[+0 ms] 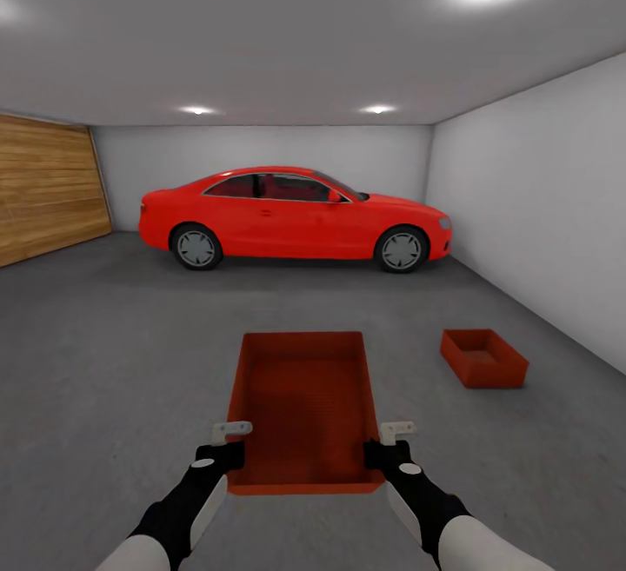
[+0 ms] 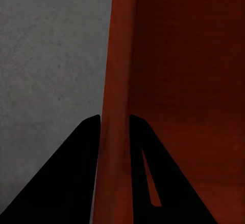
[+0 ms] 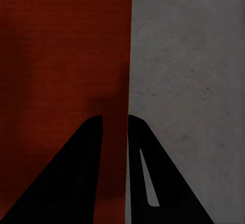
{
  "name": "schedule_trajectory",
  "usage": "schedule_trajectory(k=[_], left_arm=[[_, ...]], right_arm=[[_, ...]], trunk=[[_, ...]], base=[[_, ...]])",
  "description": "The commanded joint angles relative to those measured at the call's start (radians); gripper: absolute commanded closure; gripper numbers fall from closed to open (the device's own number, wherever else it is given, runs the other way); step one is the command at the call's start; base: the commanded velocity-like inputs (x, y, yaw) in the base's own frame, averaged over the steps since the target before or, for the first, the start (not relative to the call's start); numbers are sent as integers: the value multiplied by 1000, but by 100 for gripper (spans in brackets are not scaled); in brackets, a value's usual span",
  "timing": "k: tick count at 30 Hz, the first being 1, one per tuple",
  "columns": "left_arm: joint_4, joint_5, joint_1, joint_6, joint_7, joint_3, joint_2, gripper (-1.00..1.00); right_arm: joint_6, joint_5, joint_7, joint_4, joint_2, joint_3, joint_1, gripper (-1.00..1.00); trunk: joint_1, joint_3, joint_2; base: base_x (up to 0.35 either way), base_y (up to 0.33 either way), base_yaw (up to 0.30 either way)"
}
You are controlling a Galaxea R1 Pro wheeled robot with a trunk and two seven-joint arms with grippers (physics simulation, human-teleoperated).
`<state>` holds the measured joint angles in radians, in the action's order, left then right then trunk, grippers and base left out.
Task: Move the two storage containers from the living room to the garage. In the garage, place one container on the floor and stack the other container on top of it (either order is fine).
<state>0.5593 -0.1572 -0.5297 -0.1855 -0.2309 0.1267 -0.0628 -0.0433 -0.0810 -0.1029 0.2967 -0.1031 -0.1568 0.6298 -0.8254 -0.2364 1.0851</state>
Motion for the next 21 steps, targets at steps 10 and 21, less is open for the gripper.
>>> schedule_trajectory(k=[10, 21], left_arm=[[6, 10, -1, 4, -16, -2, 3, 100], [6, 10, -1, 4, -16, -2, 2, 100]], right_arm=[[-4, -11, -18, -4, 10, 13, 1, 100], [-4, -11, -18, -4, 10, 13, 1, 100]], trunk=[[0, -1, 1], [0, -1, 1]], base=[[282, 0, 0], [321, 0, 0]])
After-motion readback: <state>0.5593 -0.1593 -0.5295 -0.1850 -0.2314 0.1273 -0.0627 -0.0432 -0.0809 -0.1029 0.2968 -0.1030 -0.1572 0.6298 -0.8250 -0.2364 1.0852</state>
